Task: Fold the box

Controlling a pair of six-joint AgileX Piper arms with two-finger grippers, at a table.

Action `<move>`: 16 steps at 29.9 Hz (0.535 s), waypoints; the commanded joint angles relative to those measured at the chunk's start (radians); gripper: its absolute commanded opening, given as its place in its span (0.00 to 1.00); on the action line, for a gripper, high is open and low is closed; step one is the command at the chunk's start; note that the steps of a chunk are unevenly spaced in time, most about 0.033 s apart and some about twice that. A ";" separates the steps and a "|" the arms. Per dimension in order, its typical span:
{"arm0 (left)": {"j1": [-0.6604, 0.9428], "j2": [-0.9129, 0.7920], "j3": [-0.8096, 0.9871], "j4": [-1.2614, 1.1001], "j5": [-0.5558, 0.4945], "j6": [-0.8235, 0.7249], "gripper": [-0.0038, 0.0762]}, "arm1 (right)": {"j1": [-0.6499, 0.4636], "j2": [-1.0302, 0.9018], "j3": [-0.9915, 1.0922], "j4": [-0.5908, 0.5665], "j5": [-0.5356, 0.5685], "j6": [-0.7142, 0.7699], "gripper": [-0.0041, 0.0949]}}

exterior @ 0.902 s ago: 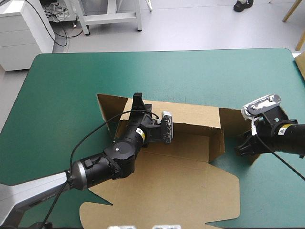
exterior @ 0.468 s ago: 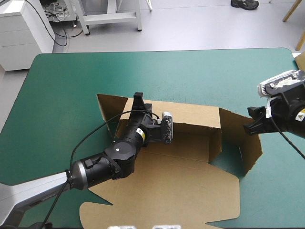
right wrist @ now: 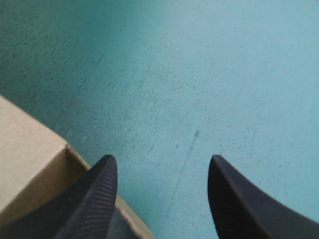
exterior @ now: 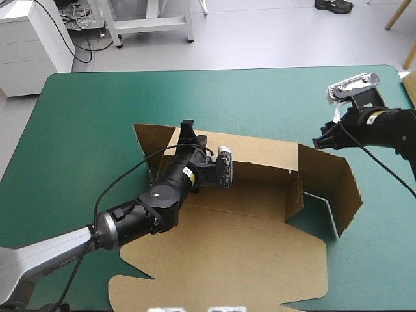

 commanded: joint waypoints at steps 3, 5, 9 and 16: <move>0.006 -0.027 -0.025 0.034 0.010 -0.019 0.04 | -0.005 0.132 -0.147 0.003 -0.053 0.012 0.55; 0.006 -0.027 -0.041 0.032 0.012 -0.019 0.04 | -0.005 0.184 -0.211 0.003 -0.026 0.012 0.55; 0.006 -0.027 -0.084 0.032 0.009 -0.019 0.04 | -0.005 0.275 -0.355 0.005 0.042 0.017 0.55; 0.016 -0.027 -0.095 0.033 -0.008 -0.019 0.04 | -0.005 0.347 -0.451 0.005 0.125 0.014 0.55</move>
